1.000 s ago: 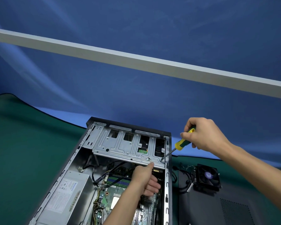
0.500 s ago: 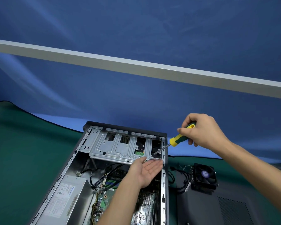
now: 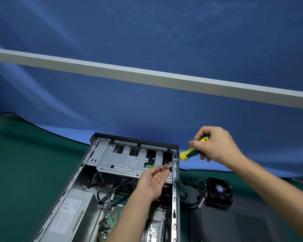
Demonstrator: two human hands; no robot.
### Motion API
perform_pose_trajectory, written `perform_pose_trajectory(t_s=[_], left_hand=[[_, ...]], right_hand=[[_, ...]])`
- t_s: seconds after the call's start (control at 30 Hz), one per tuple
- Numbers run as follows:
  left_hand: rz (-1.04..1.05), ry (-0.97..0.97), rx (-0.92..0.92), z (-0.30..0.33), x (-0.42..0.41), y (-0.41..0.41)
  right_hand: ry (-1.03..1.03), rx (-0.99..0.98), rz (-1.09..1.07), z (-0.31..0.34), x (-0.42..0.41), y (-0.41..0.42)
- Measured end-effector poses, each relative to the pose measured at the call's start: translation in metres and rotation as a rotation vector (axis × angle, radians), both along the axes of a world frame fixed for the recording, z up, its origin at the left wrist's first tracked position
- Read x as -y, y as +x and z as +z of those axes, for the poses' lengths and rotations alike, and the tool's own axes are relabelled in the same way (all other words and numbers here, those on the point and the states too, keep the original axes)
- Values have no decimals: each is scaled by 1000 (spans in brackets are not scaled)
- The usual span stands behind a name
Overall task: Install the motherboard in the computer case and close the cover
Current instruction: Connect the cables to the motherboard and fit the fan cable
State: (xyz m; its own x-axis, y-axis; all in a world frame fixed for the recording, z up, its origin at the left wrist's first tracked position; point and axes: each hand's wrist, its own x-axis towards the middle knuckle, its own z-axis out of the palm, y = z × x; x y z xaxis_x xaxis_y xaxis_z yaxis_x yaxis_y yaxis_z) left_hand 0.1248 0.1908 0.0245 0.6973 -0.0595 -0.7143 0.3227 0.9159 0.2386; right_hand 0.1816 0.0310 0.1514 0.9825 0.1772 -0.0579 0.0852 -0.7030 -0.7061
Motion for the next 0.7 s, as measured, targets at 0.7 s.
perform_pose_trajectory(t_s=[0.7], left_hand=[[19, 76, -57, 1, -2, -9]], right_hand=[[29, 8, 2, -10, 0, -13]])
